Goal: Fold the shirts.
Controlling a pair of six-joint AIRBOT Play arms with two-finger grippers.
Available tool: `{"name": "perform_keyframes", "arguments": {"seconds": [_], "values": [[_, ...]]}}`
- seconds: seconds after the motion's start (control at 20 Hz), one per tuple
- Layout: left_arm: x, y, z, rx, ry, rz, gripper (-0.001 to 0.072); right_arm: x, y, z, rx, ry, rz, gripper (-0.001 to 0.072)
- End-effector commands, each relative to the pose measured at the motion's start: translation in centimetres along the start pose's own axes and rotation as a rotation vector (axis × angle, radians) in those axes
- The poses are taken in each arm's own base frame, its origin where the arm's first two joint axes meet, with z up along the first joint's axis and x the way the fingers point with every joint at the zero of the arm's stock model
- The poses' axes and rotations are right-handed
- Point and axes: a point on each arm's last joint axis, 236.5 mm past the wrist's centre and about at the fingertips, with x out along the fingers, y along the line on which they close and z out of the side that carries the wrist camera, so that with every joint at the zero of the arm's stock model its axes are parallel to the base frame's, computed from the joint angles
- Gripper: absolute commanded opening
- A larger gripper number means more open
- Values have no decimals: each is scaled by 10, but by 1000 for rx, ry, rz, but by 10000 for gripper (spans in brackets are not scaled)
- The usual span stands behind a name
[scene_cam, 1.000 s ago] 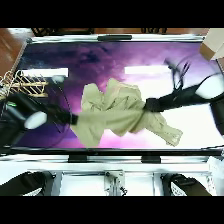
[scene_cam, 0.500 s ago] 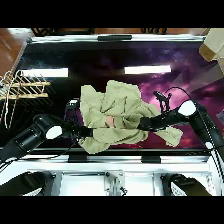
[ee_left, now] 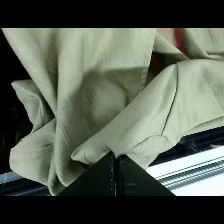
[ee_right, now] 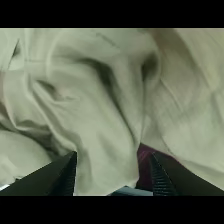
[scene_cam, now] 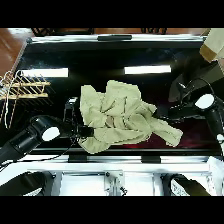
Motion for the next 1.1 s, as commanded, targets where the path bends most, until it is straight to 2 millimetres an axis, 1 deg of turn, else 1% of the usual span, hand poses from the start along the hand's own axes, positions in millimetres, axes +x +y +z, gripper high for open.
{"name": "perform_keyframes", "arguments": {"seconds": [0.0,0.1,0.2,0.3,0.4,0.55,0.65,0.7,0.75,0.85,0.95,1.05], "values": [[-1,-7,-2,-10,5,-30,43,26,-9,8,65,39,34,577],[-2,-10,-3,-19,11,-44,43,49,-6,12,84,57,51,577],[-2,-10,-3,-18,9,-44,43,64,-7,19,81,39,39,577],[-3,-10,-3,-18,8,-45,43,70,-8,28,96,7,36,577],[-3,-11,-2,-8,4,-47,43,75,-4,34,137,-7,63,572],[-3,-13,3,39,-16,-57,43,87,2,29,197,33,102,572],[-3,-13,3,49,-17,-57,43,96,7,23,187,55,98,559],[-3,-13,3,49,-17,-57,43,98,11,23,169,52,95,379],[-3,-13,3,49,-17,-57,43,98,13,23,159,52,98,42],[-3,-13,3,48,-17,-57,43,94,18,31,149,34,106,54],[-3,-19,0,50,-8,-80,43,80,26,48,107,-11,118,54],[-6,-42,-4,89,3,-174,44,55,42,77,7,-101,134,54]]}}
